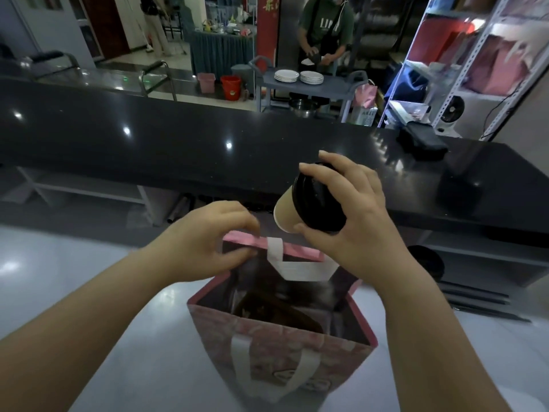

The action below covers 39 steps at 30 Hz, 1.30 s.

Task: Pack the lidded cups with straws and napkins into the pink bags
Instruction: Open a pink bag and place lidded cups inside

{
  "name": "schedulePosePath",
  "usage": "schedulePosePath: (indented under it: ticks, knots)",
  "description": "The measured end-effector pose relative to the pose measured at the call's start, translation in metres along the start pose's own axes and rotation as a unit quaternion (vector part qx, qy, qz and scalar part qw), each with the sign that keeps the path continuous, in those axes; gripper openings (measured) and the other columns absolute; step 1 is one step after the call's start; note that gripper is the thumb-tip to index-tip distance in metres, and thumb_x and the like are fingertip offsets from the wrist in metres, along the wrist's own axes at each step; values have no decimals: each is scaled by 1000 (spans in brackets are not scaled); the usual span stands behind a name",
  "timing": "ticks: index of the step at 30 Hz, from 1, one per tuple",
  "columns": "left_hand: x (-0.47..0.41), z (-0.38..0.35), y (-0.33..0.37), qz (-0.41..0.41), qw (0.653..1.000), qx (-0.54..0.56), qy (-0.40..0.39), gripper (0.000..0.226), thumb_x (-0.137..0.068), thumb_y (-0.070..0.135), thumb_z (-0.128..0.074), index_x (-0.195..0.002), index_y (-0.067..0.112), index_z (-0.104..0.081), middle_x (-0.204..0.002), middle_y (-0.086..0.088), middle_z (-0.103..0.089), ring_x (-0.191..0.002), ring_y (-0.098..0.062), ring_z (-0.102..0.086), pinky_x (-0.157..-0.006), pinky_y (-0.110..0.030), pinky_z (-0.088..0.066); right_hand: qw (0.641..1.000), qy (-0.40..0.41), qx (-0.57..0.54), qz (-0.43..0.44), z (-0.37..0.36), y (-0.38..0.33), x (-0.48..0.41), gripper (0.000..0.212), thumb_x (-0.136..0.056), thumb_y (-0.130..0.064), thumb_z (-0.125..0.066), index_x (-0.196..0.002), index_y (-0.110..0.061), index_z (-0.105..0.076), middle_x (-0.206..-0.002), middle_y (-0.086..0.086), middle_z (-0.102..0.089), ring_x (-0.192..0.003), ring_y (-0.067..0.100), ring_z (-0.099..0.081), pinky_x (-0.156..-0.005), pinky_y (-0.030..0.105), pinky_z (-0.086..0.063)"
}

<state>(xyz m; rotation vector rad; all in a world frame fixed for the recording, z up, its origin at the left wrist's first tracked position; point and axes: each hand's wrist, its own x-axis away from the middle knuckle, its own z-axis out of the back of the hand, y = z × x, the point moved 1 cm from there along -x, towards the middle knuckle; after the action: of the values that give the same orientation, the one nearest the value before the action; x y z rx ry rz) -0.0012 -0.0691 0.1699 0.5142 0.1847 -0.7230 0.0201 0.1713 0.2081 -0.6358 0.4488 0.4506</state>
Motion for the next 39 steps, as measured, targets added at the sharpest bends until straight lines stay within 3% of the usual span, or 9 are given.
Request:
schedulePosePath:
  ticks: [4, 8, 13, 15, 19, 27, 32, 34, 39]
  knots:
    - [16, -7, -8, -9, 999, 1, -52, 23, -80, 47, -69, -99, 34, -72, -107, 20, -64, -117, -4, -51, -106, -44, -38, 1000, 10, -13, -2, -2, -7, -1, 73, -71, -39, -76, -138, -34, -47, -147, -10, -35, -132, 17, -28, -112, 49, -29]
    - [24, -21, -12, 84, 986, -9, -147, 58, -79, 40, -73, -132, 41, -49, -148, 18, -38, -149, -7, -2, -121, -53, 3, 1000, 24, -19, -2, 6, -17, 1, 78, -68, -44, -80, -138, -40, -45, -142, -15, -39, -130, 14, -32, -110, 41, -32]
    - [29, -30, -8, 126, 975, 65, -173, 100, -69, 44, -81, -147, 45, -19, -154, 30, -9, -143, 3, 26, -123, -49, -4, 997, -30, -64, 8, 16, -30, 15, 73, -69, -48, -78, -134, -47, -45, -135, -21, -43, -129, 9, -37, -100, 27, -38]
    - [30, -33, -6, 131, 971, 69, -188, 109, -64, 49, -84, -148, 47, -14, -156, 32, -2, -139, 3, 33, -122, -51, -6, 993, -96, -69, 17, 18, -36, 24, 70, -69, -53, -74, -132, -49, -45, -134, -22, -45, -127, 13, -42, -97, 33, -44]
    - [30, -36, -2, 118, 967, 77, -214, 121, -60, 49, -86, -148, 50, -3, -154, 35, 6, -136, 1, 40, -121, -52, -12, 976, -215, 20, 3, -7, -39, 43, 69, -65, -60, -67, -129, -54, -43, -130, -34, -37, -123, 3, -34, -93, 22, -37]
    - [31, -28, -7, 82, 959, 58, -264, 126, -56, 54, -86, -145, 51, 3, -149, 41, 9, -132, 2, 45, -121, -51, -12, 926, -327, 178, -70, -94, -18, 58, 77, -76, -45, -72, -141, -38, -31, -146, -8, -32, -126, 22, -35, -103, 40, -40]
    - [44, -32, -5, 56, 963, 73, -252, 126, -51, 58, -86, -144, 50, -2, -144, 44, 7, -129, 6, 46, -119, -47, -23, 909, -360, 157, -142, -135, -4, 45, 89, -82, -45, -70, -151, -31, -15, -153, 1, -21, -132, 30, -37, -103, 42, -43]
    - [46, -32, -5, 55, 965, 65, -247, 126, -51, 57, -87, -144, 50, -2, -147, 39, 1, -129, 5, 46, -120, -48, -19, 905, -371, 162, -132, -151, -4, 49, 92, -82, -46, -69, -151, -30, -12, -155, 1, -11, -140, 32, -21, -109, 44, -35]
    - [49, -27, -8, 72, 966, 45, -244, 127, -52, 58, -86, -147, 47, -2, -156, 29, 1, -129, 2, 48, -121, -51, -14, 918, -343, 152, -127, -165, 1, 66, 82, -79, -47, -70, -146, -33, -23, -149, 1, -19, -134, 31, -21, -107, 46, -36]
